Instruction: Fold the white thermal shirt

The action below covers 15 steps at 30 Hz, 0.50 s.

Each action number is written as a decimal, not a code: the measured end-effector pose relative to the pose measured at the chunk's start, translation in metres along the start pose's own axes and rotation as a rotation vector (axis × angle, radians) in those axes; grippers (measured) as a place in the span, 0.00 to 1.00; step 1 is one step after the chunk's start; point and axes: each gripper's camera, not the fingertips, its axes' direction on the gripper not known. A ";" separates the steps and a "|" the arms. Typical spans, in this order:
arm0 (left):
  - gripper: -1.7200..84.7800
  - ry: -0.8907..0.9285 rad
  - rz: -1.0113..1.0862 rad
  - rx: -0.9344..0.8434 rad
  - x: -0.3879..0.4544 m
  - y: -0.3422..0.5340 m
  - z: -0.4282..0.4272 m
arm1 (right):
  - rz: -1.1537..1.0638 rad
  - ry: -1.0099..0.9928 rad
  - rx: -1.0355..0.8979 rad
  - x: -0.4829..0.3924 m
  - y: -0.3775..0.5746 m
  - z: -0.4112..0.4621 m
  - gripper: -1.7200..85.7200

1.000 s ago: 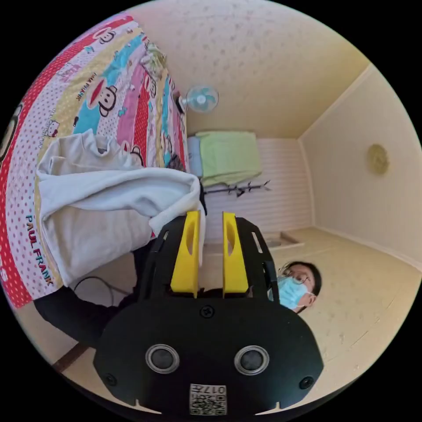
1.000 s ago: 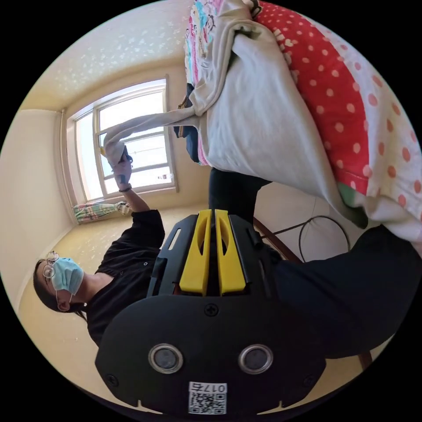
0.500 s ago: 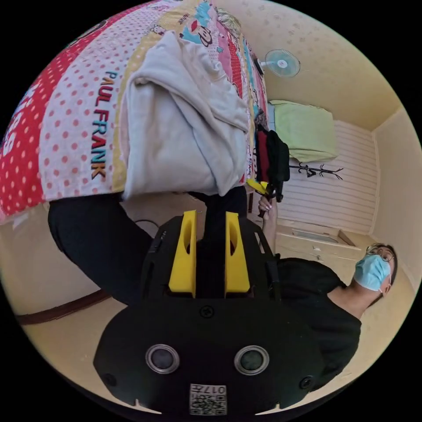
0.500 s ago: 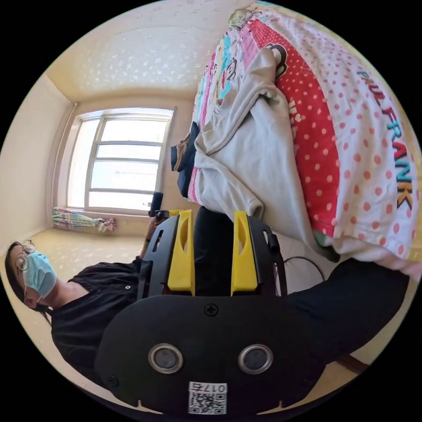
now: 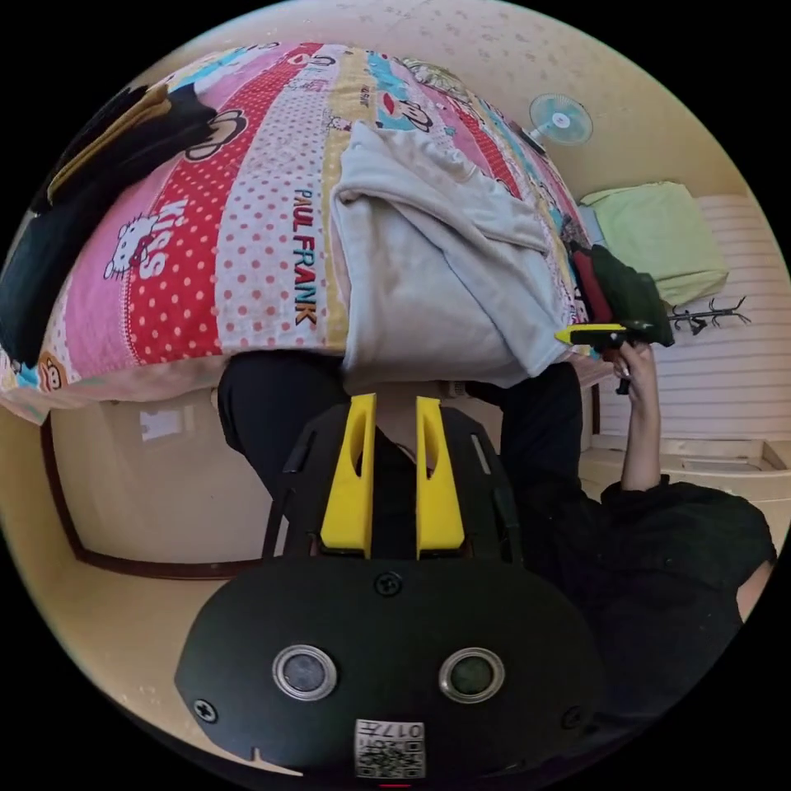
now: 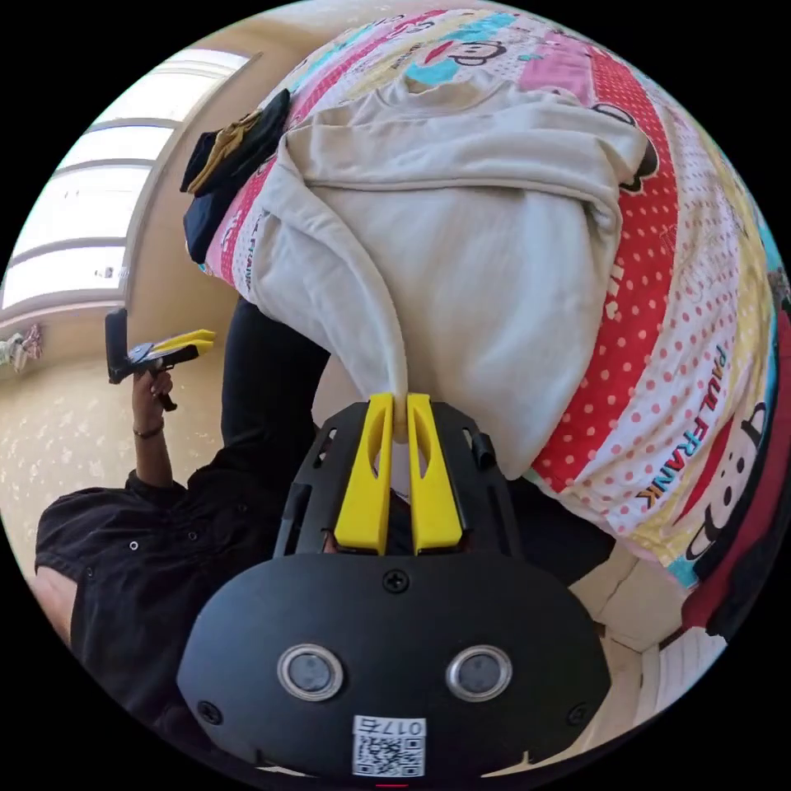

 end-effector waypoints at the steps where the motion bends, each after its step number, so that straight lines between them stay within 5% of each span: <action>1: 0.11 0.029 0.017 -0.002 0.003 -0.005 0.004 | -0.060 0.103 0.013 -0.032 -0.012 -0.019 0.06; 7: 0.08 0.161 0.149 -0.006 0.031 -0.054 0.039 | -0.329 0.579 0.419 -0.221 -0.107 -0.151 0.06; 15: 0.08 0.181 0.141 0.005 0.044 -0.070 0.076 | -0.760 0.602 0.735 -0.462 -0.180 -0.168 0.05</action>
